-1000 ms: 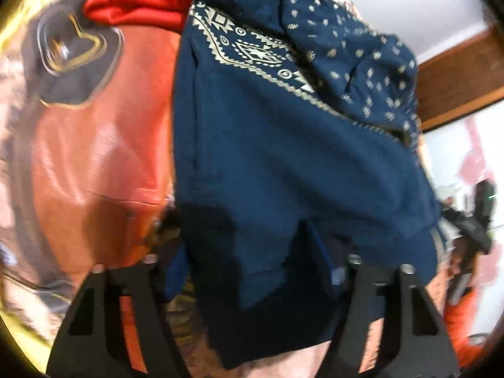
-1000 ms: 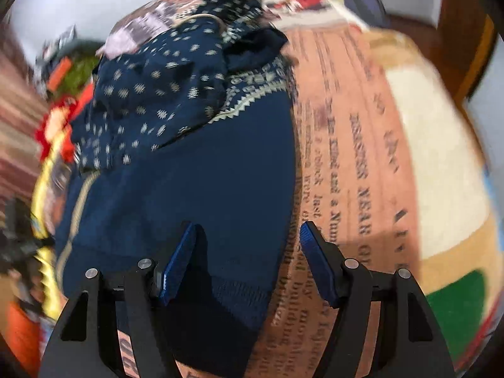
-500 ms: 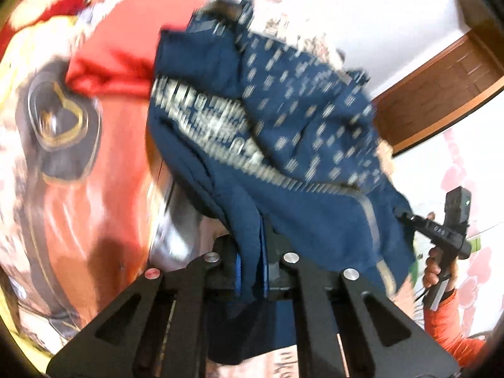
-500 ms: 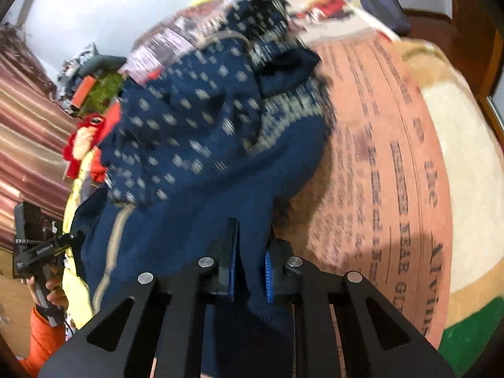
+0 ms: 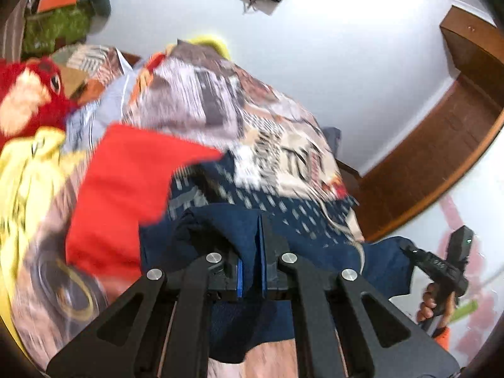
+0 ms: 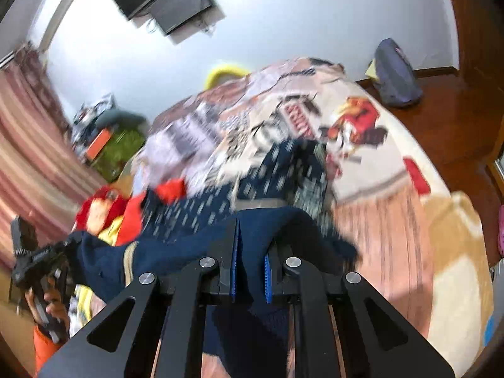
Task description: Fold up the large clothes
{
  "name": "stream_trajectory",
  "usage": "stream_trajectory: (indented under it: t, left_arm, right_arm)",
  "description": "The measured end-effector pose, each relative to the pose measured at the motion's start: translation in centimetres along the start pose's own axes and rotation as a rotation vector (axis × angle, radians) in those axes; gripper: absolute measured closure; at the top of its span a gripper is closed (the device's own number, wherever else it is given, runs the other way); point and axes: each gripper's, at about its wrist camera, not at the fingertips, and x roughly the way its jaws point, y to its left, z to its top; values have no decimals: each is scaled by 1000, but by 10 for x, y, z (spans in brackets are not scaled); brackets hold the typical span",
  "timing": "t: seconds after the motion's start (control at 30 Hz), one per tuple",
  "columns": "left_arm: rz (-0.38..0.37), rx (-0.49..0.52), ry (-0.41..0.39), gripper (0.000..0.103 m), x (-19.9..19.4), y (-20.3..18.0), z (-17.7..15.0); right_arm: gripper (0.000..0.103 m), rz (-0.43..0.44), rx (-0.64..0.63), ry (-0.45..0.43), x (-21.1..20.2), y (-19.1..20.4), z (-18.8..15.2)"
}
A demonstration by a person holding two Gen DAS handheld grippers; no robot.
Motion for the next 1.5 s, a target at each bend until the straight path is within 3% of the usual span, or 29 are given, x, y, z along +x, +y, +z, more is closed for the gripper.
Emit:
stream_trajectory:
  t: [0.1,0.27,0.4,0.5,0.6,0.7,0.77,0.87,0.97,1.1,1.27,1.5]
  left_arm:
    - [78,9,6,97,38,10,22]
    - [203,2,101,96,112,42,18]
    - [219,19,192,91,153,62,3]
    - [221,82,188,91,148,57,-5]
    - [242,144,192,86,132,43,-4]
    - [247,206,176,69,110,24,-5]
    - [239,253,139,64,88,9,-6]
    - [223,317,86,59,62,-11,-13]
    - [178,356,97,56,52,-29,-26]
    - [129,400,150,56,61,-48,-50]
    - [136,424,242,56,101,-55,-73]
    - [164,373,243,56,149,-42,-49]
  right_arm:
    - [92,-47,33,12,43,-17,27]
    - [92,-139,44,125,122,-41,31]
    - [92,-125,80,162,148,-59,26]
    - [88,-97,64,165,139,-60,23]
    - [86,-123,11,185,126,-54,23]
    - [70,-224,-72,152,105,-39,22]
    - [65,-274,-147,87,81,-26,17]
    - [61,-238,-180,59,55,-13,9]
    - [60,-161,-185,78,42,2,-3]
    - [60,-93,-222,125,48,26,-23]
    - [60,-45,-251,197,80,49,-45]
    - [56,-63,-272,207,121,58,-36]
